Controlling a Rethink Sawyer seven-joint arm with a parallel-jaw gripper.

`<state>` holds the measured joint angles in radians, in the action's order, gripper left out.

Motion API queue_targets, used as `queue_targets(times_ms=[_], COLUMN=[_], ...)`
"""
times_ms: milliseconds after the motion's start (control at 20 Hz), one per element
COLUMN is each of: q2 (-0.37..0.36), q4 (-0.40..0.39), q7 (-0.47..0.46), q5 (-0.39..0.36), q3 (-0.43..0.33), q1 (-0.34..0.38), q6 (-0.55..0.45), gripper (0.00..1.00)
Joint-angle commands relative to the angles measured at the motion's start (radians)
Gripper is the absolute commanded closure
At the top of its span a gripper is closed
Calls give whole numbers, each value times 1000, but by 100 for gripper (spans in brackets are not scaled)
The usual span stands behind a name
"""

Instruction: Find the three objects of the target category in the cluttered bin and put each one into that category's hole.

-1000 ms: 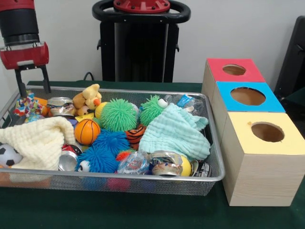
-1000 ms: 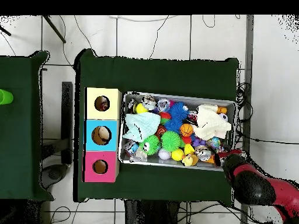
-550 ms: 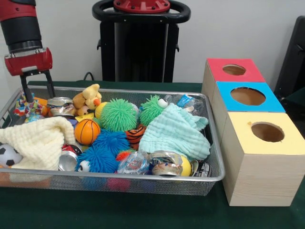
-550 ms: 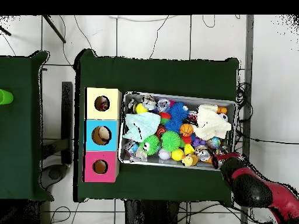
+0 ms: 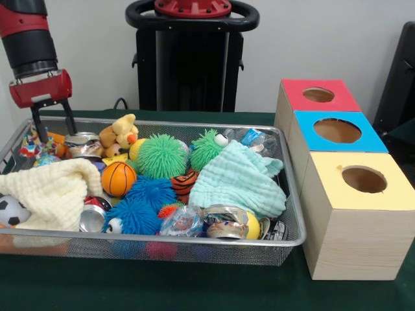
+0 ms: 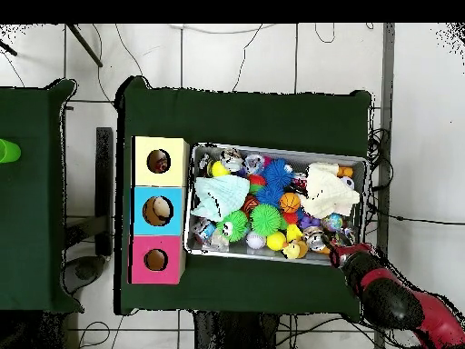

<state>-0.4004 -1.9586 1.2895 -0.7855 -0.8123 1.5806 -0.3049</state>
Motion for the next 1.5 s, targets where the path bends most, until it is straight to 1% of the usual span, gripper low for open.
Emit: queue_targets(times_ms=[50, 350, 550, 750, 850, 950, 1050, 1200, 1250, 1350, 1500], q2=[38, 4, 2, 5, 4, 8, 36, 99, 109, 119, 108], q4=[44, 100, 139, 161, 161, 148, 138, 139, 143, 149, 142], q7=[-132, -206, -238, -262, -255, -237, -233, -297, -309, -317, -305], q5=[-13, 23, 28, 30, 10, -24, -36, -32, -31, -39, -68], q3=[-76, -126, -148, -169, -172, -171, -178, -209, -213, -217, -218], q1=[14, 31, 37, 45, 44, 46, 61, 98, 102, 106, 103], q6=[-79, -170, -212, -250, -239, -204, -183, -197, -205, -209, -191], gripper=[0, 0, 0, 0, 0, 0, 0, 0, 0, 0, 0])
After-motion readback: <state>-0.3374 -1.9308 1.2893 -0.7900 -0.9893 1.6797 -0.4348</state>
